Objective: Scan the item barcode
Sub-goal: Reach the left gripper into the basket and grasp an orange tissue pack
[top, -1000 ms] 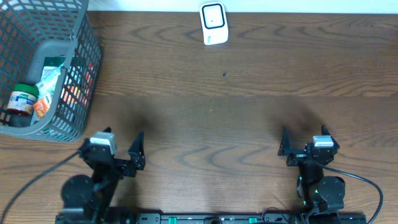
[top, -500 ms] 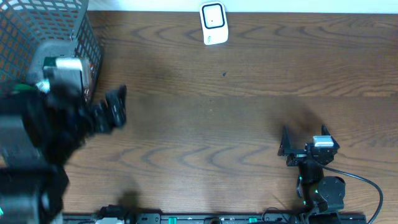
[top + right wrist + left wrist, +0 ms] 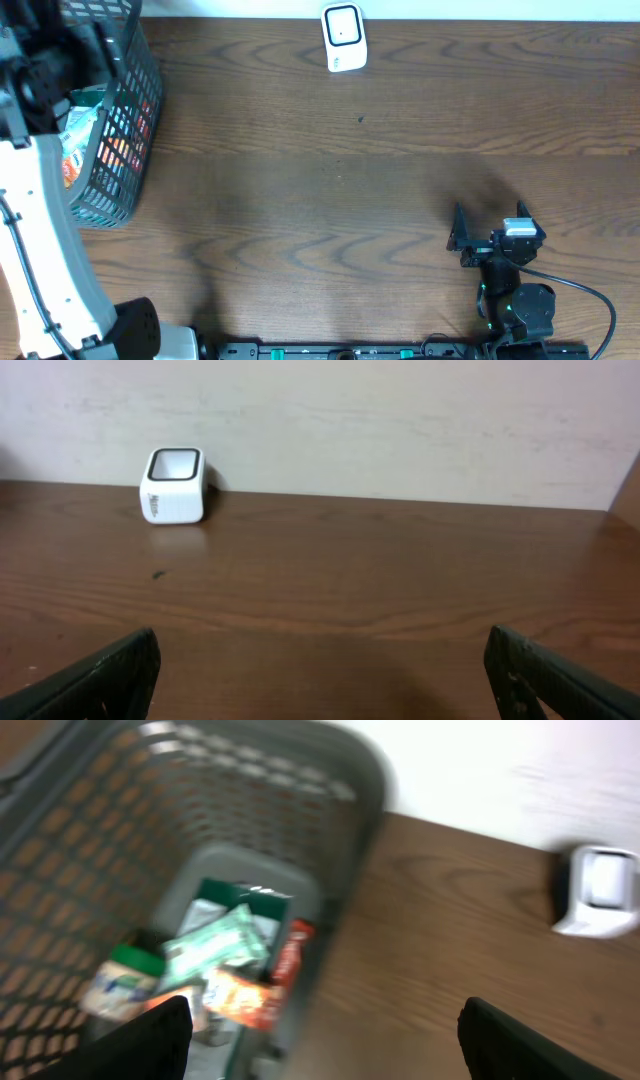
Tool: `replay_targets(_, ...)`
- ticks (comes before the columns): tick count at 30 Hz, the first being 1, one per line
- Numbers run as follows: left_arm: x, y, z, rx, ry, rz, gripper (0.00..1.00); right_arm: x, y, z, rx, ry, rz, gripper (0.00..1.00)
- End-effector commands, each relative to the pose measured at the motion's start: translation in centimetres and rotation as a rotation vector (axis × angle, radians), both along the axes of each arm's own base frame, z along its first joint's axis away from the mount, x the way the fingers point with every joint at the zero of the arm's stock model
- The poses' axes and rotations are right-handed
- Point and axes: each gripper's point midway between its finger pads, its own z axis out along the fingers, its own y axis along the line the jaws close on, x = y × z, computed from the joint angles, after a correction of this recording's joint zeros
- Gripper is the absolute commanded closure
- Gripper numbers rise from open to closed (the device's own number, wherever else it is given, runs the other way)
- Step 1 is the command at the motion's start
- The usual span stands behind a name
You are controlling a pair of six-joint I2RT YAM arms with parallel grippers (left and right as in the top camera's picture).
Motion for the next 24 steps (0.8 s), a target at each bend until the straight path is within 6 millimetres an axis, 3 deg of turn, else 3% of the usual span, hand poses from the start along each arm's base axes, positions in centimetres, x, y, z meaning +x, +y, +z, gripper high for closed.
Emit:
replay_targets(1,-1.3,4.3,0.9,0.042,-0.015,0.133,0.14,0.0,-0.1,0.0,-0.005,-0.002,-0.004,0.01)
replay_targets(6,-3.5,10.7,-2.0,-0.063,0.038,0.462,0.14,0.0,-0.1,0.0,-0.004,-0.002,-0.004,0.01)
replay_targets(11,-4.2,14.8,-7.1,-0.147,0.155,0.612,0.14,0.0,-0.1,0.0,-0.004,-0.002,-0.004,0.01)
replay_targets(17,-4.1,17.3,-13.3,-0.218,0.319,0.69,0.14,0.0,-0.1,0.0,-0.004,-0.002,-0.004,0.01)
replay_targets(24,-3.0,18.2,-19.1,-0.289,0.433,0.754,0.14,0.0,-0.1,0.0,-0.004,-0.002,-0.004,0.01)
